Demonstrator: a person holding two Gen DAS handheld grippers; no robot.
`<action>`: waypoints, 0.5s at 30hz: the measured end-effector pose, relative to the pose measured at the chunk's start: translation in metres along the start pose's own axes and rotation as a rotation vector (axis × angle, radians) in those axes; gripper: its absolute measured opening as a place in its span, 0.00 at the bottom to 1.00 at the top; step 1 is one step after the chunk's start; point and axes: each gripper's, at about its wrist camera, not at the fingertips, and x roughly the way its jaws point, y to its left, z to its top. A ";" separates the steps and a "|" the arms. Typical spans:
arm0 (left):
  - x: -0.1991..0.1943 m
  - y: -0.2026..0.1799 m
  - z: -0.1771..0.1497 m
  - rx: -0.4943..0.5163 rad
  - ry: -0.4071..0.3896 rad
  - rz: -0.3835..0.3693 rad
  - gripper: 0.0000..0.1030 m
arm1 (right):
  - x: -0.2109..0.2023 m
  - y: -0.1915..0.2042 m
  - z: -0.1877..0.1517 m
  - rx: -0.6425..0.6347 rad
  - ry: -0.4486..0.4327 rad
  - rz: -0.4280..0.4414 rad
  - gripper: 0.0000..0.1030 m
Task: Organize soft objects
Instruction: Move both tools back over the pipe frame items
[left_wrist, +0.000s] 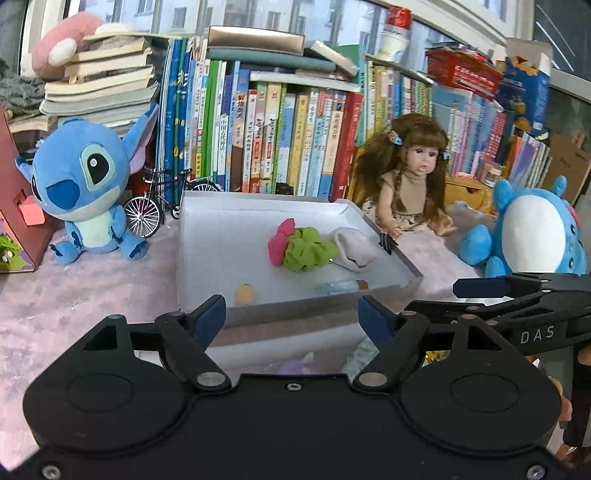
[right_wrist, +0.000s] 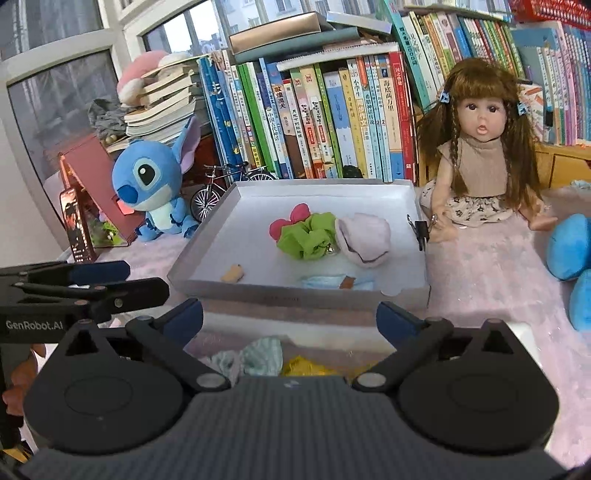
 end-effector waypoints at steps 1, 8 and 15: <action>-0.002 -0.001 -0.003 0.006 -0.006 0.002 0.76 | -0.003 0.001 -0.003 -0.007 -0.004 -0.004 1.00; -0.018 -0.001 -0.023 0.018 -0.028 0.013 0.76 | -0.017 0.004 -0.025 -0.040 -0.028 -0.038 1.00; -0.030 0.003 -0.044 0.014 -0.045 0.024 0.76 | -0.025 0.008 -0.041 -0.072 -0.038 -0.066 1.00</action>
